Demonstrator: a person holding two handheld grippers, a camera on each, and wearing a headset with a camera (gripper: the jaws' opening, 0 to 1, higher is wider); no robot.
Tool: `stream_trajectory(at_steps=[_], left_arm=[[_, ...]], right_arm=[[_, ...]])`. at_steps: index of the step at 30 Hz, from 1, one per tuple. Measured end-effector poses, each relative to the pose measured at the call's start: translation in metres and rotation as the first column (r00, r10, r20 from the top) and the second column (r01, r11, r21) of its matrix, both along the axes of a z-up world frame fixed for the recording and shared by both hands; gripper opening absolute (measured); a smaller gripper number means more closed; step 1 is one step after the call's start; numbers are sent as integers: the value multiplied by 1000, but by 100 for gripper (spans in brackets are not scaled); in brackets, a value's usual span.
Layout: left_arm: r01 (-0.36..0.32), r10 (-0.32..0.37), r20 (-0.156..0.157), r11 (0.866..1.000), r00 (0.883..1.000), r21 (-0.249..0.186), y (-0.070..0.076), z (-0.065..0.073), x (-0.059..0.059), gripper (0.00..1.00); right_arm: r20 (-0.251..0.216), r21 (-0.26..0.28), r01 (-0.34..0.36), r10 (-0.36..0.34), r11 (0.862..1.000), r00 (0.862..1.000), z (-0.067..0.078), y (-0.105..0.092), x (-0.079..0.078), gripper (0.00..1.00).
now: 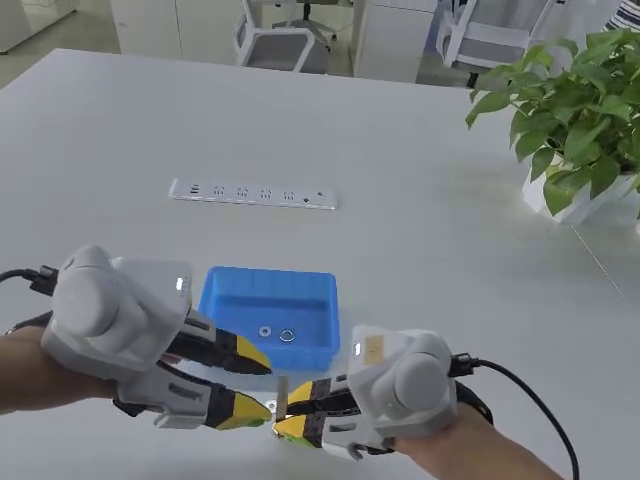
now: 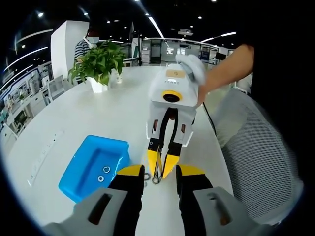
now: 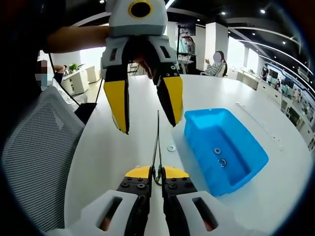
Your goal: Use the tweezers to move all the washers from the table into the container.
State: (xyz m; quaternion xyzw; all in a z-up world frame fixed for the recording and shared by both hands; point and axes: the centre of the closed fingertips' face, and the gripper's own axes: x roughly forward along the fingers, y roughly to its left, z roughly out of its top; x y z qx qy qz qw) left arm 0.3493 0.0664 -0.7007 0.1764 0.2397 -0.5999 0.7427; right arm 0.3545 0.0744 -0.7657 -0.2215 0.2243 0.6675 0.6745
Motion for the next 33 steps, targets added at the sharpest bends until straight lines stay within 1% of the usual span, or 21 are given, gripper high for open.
stream_trajectory(at_steps=[3, 6, 7, 8, 10, 14, 17, 19, 21, 26, 29, 33], left_arm=[[-17, 17, -1, 1000, 1000, -6, 3, 1, -1, 36], [-42, 42, -11, 999, 999, -19, 5, 3, -2, 41], [-50, 50, -13, 998, 999, -24, 6, 4, -2, 45], [-70, 69, -24, 997, 997, -33, 7, 5, -1, 49], [-83, 82, -27, 996, 996, -35, 9, 5, -2, 57], [-109, 108, -34, 993, 994, -48, 14, 5, -2, 60], [-128, 125, -36, 990, 991, -66, 17, 8, -2, 64], [-141, 138, -44, 988, 989, -69, 19, 8, -2, 67], [-152, 149, -43, 986, 988, -74, 21, 8, -2, 70], [-201, 198, -48, 976, 979, -87, 27, 10, 1, 81], [-221, 216, -53, 970, 975, -105, 30, 13, 1, 85], [-239, 233, -61, 964, 971, -114, 33, 13, -1, 91]], right_arm=[[3, -1, 2, -2, 1000, 1000, 2, -1, 0, 8], [10, -2, 1, -1, 1000, 1000, 6, -3, -1, 8], [11, -2, 1, -1, 1000, 1000, 7, -4, -1, 8], [11, -1, 1, -1, 1000, 1000, 9, -4, -1, 8], [15, 1, -1, 1, 1000, 1000, 13, -5, -2, 8], [23, 2, -5, 5, 1000, 1000, 19, -6, -2, 8], [33, 4, -8, 8, 1000, 999, 25, -7, -1, 8], [39, 4, -8, 8, 1000, 999, 29, -7, 0, 8], [45, 9, -8, 8, 1000, 999, 34, -8, 0, 8], [57, 11, -17, 16, 1000, 998, 43, -8, 0, 8], [63, 9, -26, 25, 1000, 998, 48, -8, 1, 8], [74, 9, -33, 32, 999, 997, 55, -8, 4, 8]])
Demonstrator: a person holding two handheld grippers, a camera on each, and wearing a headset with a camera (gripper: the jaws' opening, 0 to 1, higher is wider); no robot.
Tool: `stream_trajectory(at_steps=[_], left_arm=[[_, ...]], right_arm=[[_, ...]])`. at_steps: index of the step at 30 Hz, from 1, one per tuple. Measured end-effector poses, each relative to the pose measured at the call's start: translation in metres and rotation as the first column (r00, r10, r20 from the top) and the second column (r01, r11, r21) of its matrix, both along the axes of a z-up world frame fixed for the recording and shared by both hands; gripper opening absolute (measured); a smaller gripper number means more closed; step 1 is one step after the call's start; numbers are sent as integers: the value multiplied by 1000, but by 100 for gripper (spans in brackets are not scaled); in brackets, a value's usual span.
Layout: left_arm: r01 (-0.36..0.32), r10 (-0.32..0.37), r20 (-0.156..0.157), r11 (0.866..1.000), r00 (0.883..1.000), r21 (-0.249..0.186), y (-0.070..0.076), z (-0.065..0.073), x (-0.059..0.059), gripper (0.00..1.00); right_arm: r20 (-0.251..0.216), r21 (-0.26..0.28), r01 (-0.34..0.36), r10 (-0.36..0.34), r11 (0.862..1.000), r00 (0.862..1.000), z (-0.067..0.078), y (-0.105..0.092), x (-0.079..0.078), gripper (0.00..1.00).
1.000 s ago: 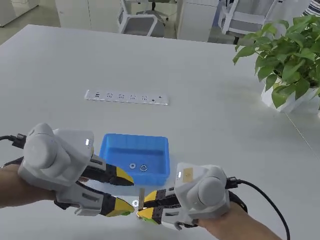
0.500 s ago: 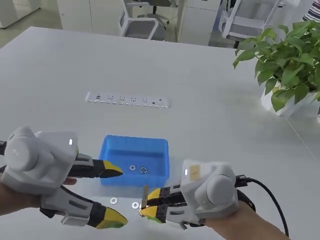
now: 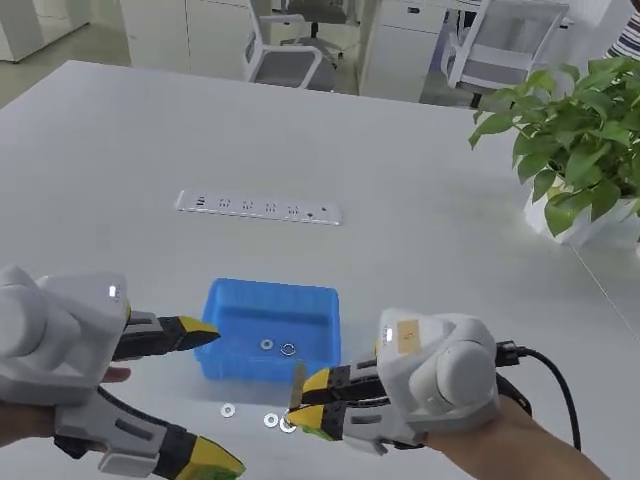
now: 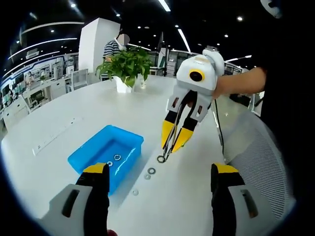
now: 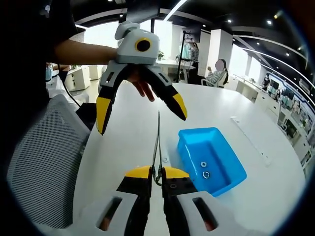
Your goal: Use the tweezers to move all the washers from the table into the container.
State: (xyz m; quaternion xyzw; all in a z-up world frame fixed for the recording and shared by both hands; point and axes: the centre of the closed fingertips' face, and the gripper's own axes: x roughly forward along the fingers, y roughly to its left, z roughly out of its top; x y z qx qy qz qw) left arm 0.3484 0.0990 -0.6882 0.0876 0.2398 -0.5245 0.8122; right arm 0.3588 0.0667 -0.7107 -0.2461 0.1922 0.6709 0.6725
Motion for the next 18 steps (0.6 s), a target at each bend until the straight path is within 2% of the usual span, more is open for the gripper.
stream_trajectory(at_steps=[6, 18], left_arm=[[-31, 31, -16, 999, 999, -9, 5, 0, -2, 99], [-61, 61, -14, 998, 998, -22, 12, 5, -4, 99]], right_arm=[[11, 11, -1, 1, 1000, 1000, 10, 1, 9, 8], [45, 40, -7, 5, 999, 999, 23, 7, 33, 8]])
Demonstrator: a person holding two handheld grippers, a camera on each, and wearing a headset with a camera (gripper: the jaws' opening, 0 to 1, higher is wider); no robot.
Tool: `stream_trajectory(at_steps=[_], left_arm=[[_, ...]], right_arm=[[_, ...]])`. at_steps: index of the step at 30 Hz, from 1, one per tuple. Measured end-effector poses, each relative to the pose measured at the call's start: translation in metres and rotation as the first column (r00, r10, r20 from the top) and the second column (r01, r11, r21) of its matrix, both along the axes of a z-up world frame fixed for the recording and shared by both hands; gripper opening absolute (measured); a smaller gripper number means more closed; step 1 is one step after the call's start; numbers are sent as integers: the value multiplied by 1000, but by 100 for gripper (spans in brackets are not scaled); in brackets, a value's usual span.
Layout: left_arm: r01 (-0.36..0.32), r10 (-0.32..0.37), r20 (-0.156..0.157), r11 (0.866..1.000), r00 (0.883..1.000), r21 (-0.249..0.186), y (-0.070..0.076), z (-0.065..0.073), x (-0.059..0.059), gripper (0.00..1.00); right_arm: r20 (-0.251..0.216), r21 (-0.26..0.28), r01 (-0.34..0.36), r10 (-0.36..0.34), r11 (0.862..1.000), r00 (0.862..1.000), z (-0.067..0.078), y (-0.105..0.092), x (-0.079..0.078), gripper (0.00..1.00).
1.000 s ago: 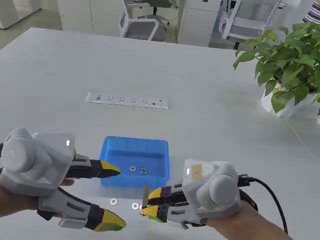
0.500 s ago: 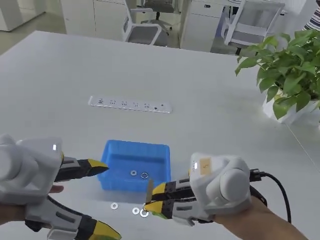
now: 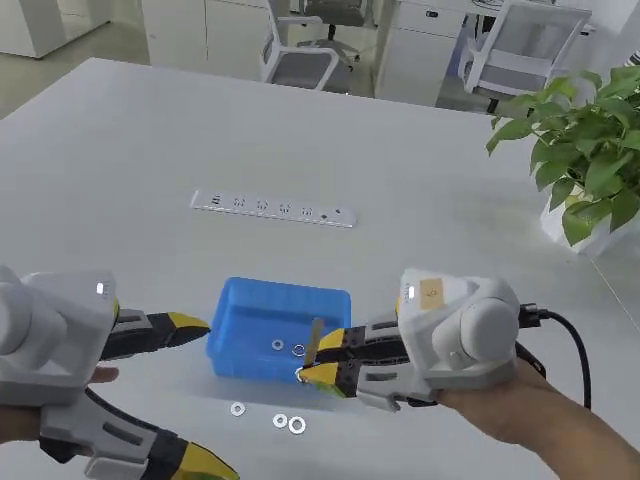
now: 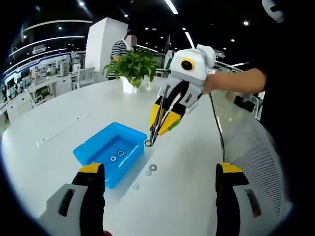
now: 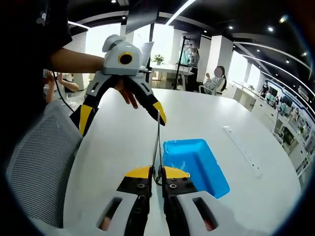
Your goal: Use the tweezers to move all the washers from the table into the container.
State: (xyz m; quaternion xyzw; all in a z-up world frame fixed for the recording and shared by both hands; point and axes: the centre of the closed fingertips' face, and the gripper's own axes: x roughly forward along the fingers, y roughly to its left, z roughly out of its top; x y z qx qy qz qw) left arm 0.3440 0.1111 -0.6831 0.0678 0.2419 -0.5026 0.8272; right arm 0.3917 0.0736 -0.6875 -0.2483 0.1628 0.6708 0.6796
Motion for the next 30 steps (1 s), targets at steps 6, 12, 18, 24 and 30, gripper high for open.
stream_trajectory(at_steps=[6, 12, 18, 24, 30], left_arm=[[-15, 15, -1, 1000, 1000, -3, 2, 1, -1, 99], [-22, 22, -3, 1000, 1000, -7, 4, 1, -1, 99], [-30, 30, -1, 999, 1000, -12, 5, 2, 0, 99], [-37, 37, 0, 999, 999, -16, 8, 4, 2, 99], [-41, 41, -2, 999, 999, -15, 10, 4, 2, 99]], right_arm=[[16, 17, 1, -1, 1000, 1000, 3, 4, 16, 8], [16, 18, 4, -4, 1000, 1000, -4, 8, 29, 8], [17, 14, 3, -3, 1000, 1000, -12, 13, 41, 9], [11, 11, 0, 0, 1000, 1000, -23, 22, 49, 9], [-6, -4, -11, 11, 1000, 1000, -38, 30, 54, 9]])
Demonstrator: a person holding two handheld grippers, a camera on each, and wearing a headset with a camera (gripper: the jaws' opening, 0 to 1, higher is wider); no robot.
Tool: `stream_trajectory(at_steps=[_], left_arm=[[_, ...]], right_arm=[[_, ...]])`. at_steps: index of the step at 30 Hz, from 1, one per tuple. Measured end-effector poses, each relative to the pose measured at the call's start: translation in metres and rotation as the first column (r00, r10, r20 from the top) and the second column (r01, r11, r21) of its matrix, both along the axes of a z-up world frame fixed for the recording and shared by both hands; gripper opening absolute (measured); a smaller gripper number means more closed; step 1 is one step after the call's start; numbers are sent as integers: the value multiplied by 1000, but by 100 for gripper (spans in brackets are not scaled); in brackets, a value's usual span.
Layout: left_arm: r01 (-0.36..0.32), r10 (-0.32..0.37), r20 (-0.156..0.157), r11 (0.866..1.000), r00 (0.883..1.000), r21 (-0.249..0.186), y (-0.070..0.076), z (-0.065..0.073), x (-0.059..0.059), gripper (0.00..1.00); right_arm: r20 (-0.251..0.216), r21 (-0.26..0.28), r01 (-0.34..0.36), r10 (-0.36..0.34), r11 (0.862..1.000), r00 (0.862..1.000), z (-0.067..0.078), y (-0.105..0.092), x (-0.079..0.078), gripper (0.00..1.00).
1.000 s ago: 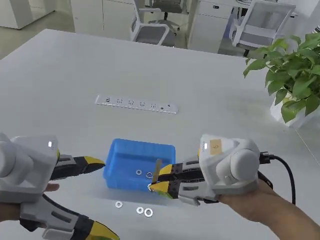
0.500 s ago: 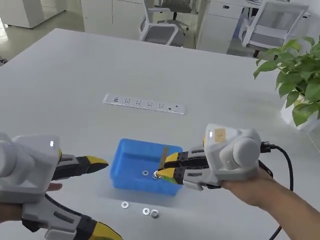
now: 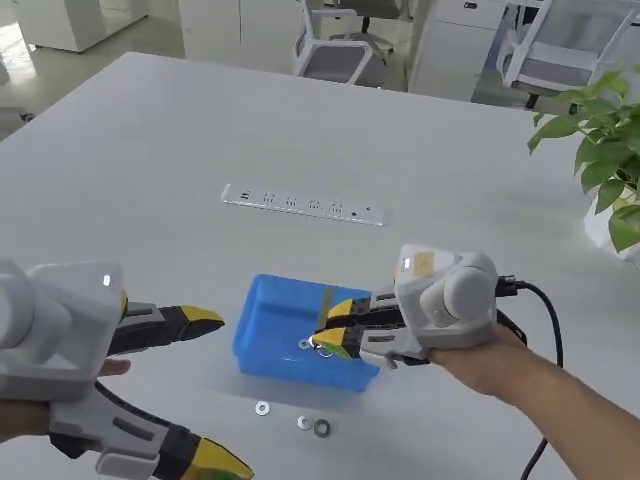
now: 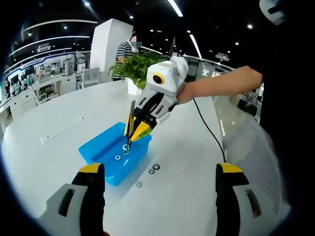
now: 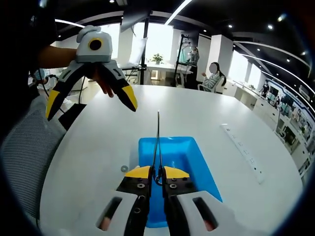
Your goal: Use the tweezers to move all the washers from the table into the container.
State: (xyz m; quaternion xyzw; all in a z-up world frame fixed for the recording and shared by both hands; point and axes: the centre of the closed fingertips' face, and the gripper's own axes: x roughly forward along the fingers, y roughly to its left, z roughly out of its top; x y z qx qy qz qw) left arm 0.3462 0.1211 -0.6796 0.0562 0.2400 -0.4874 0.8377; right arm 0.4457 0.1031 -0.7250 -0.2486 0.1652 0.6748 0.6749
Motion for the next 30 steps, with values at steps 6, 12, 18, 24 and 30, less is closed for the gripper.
stream_trajectory(at_steps=[6, 12, 18, 24, 30], left_arm=[[-2, 2, -2, 1000, 1000, 1, 1, 0, 2, 99], [-1, 1, -7, 1000, 1000, 0, 0, -1, 5, 99], [2, -2, -11, 1000, 1000, 1, 0, -2, 8, 98], [1, -1, -7, 1000, 1000, -2, 0, -2, 13, 98], [-3, 3, 3, 1000, 1000, 3, 1, -1, 23, 94]], right_arm=[[-22, -9, -5, 5, 1000, 1000, -10, 4, 2, 9], [-48, -27, -17, 16, 999, 999, -21, 6, 4, 9], [-67, -39, -22, 19, 999, 998, -30, 7, 5, 9], [-83, -40, -18, 14, 999, 996, -33, 8, 7, 9], [-86, -44, -15, 11, 999, 996, -35, 7, 8, 9]])
